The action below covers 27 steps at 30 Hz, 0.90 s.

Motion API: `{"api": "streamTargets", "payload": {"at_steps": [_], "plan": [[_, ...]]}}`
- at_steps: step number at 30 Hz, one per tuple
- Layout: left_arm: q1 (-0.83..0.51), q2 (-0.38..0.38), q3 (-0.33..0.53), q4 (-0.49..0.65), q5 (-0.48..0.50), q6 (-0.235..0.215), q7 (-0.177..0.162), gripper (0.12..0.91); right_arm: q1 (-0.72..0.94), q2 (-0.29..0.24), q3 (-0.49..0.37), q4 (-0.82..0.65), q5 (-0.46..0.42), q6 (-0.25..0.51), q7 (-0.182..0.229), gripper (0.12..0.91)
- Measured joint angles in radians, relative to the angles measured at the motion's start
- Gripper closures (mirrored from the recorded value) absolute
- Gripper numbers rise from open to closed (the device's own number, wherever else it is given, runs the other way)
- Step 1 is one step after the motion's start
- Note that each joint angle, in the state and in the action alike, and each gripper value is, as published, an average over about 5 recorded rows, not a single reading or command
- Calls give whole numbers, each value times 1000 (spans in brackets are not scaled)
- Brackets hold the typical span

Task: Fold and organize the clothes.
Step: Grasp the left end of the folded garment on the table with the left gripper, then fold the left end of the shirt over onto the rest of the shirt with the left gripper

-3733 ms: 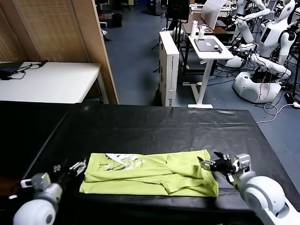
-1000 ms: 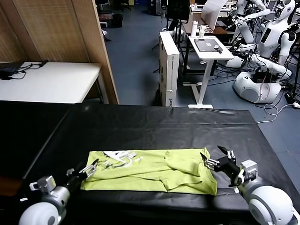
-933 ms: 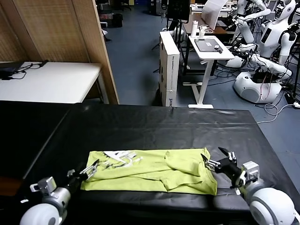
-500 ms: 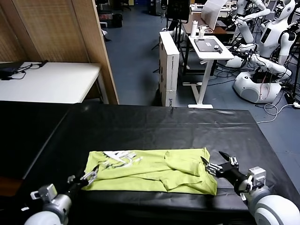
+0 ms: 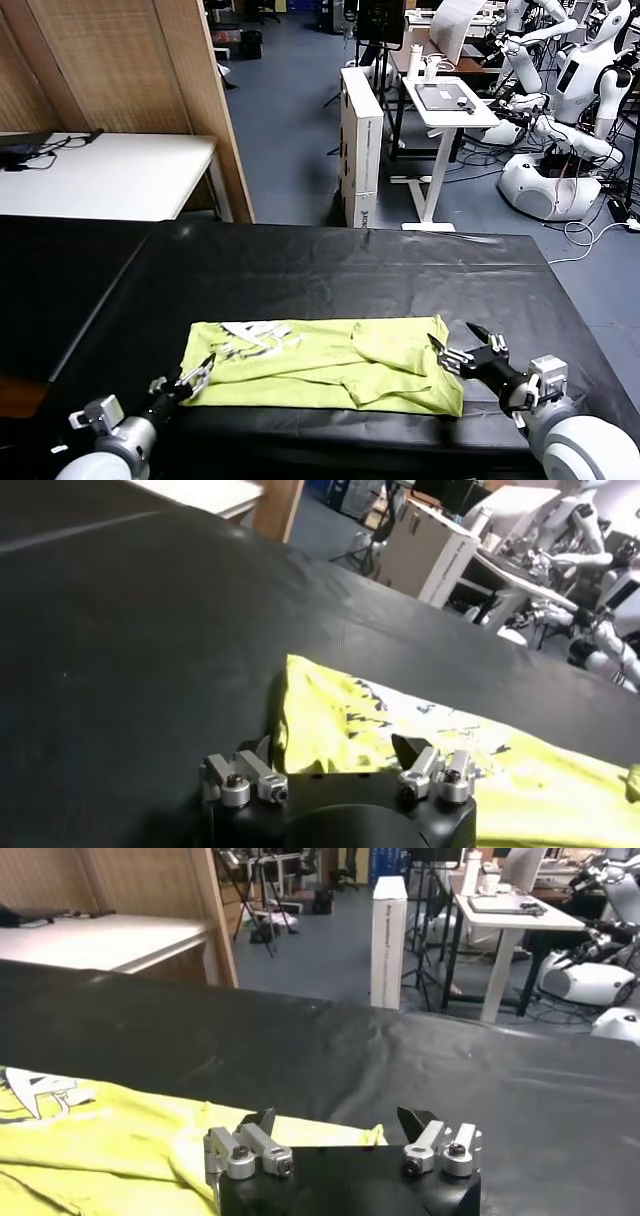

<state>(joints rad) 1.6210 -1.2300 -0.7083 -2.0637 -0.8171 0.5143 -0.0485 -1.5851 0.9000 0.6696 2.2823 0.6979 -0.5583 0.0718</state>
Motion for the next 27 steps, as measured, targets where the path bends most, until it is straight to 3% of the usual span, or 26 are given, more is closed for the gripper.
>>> {"api": "streamTargets", "payload": {"at_steps": [2, 9, 12, 19, 27], "plan": [[1, -1, 3, 2, -1, 1, 1, 306, 2, 0, -4, 0, 0, 0, 0, 118], [4, -7, 12, 11, 9, 1, 3, 712, 4, -1, -8, 0, -1, -1, 0, 118], [6, -8, 13, 10, 11, 1, 2, 810, 6, -1, -9, 0, -1, -1, 0, 118], [12, -2, 4, -16, 15, 8, -11, 849, 16, 8, -12, -3, -1, 1, 1, 118], [10, 51, -54, -2, 171, -60, -6, 849, 19, 20, -8, -16, -3, 8, 3, 118]]}}
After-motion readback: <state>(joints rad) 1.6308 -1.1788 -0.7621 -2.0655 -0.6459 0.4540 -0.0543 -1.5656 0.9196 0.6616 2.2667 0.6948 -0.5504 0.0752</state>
